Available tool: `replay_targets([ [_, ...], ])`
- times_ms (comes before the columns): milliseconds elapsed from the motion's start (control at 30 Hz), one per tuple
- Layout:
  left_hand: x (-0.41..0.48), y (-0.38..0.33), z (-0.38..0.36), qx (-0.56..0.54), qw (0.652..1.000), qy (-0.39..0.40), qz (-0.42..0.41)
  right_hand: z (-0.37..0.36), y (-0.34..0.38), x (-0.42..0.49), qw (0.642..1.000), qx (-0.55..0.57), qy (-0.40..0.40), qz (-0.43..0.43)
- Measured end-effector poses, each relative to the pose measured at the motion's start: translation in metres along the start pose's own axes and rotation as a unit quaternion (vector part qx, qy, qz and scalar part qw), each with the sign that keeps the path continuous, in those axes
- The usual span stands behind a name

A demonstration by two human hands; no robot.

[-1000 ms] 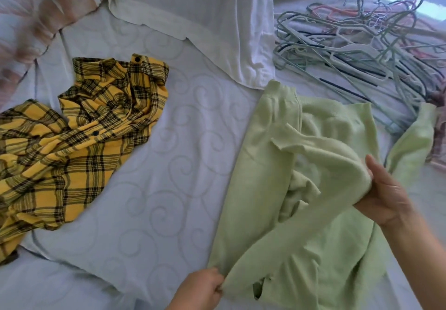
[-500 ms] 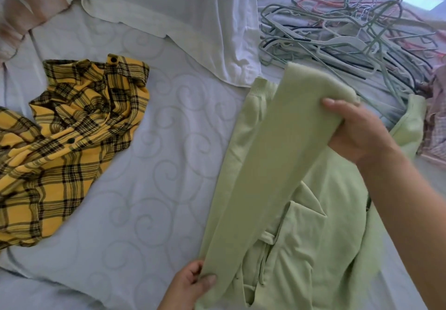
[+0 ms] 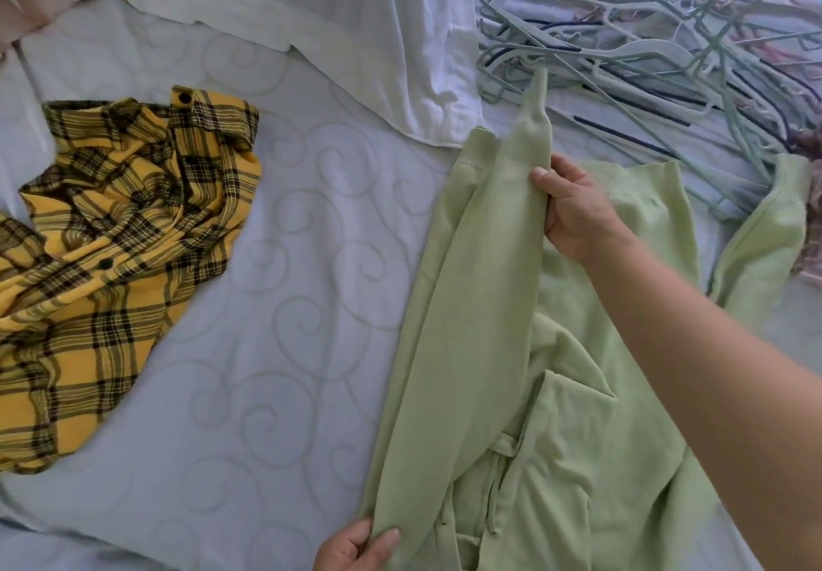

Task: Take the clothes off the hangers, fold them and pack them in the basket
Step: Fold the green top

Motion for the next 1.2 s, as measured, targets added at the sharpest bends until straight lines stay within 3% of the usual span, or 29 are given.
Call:
replay_targets([
  [200, 0.004, -0.007, -0.008, -0.028, 0.999, 0.005, 0.027, 0.009, -0.014, 0.005, 0.986, -0.105, -0.120, -0.040],
  [333, 0.009, -0.008, -0.002, -0.021, 0.998, -0.053, 0.029, 0.006, 0.003, -0.024, 0.938, -0.291, -0.154, 0.105],
  [400, 0.012, -0.026, -0.002, 0.059, 0.991, -0.107, -0.053, 0.003, -0.008, -0.052, 0.897, -0.377, -0.132, 0.188],
  [467, 0.017, -0.057, -0.007, 0.242, 0.930, -0.187, -0.204, 0.001, -0.045, -0.075, 0.783, -0.586, -0.066, 0.199],
  [500, 0.019, -0.073, -0.017, 0.344, 0.867, -0.203, -0.296, 0.004, -0.068, -0.081, 0.725, -0.663, -0.032, 0.185],
  [533, 0.025, -0.084, -0.031, 0.437, 0.801, -0.183, -0.367, 0.009, -0.084, -0.084, 0.698, -0.694, -0.013, 0.173],
  [600, 0.045, -0.091, -0.057, 0.572, 0.692, -0.107, -0.427, 0.015, -0.091, -0.079, 0.719, -0.677, 0.001, 0.159],
  [667, 0.067, -0.089, -0.070, 0.648, 0.639, -0.062, -0.410, 0.019, -0.081, -0.081, 0.786, -0.600, 0.007, 0.147],
  [733, 0.076, -0.086, -0.072, 0.671, 0.634, -0.066, -0.380, 0.041, -0.069, -0.101, 0.868, -0.467, -0.073, 0.152],
  [767, 0.073, -0.088, -0.074, 0.669, 0.643, -0.075, -0.365, 0.059, -0.067, -0.119, 0.889, -0.409, -0.133, 0.156],
  [867, 0.056, -0.123, -0.099, 0.613, 0.688, -0.089, -0.379, 0.130, -0.079, -0.187, 0.869, -0.346, -0.315, 0.160],
  [967, 0.057, -0.175, -0.166, 0.523, 0.730, -0.014, -0.439, 0.201, -0.122, -0.230, 0.850, -0.279, -0.446, 0.005],
  [1033, 0.071, -0.205, -0.228, 0.512, 0.729, 0.064, -0.450, 0.224, -0.151, -0.242, 0.877, -0.149, -0.444, -0.112],
  [1100, 0.092, -0.226, -0.291, 0.536, 0.701, 0.120, -0.455, 0.231, -0.159, -0.245, 0.905, -0.044, -0.394, -0.151],
  [1200, 0.125, -0.241, -0.356, 0.644, 0.611, 0.153, -0.436, 0.229, -0.150, -0.246, 0.945, -0.028, -0.275, -0.178],
])
Point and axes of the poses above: each hand's wrist, its own x-axis towards the middle knuckle, its own z-axis out of the back of the hand, y = z × x, the point moved 4 cm from there along x, towards the middle knuckle, and after that the axes turned 2 degrees about -x, right-handed, at the moved point
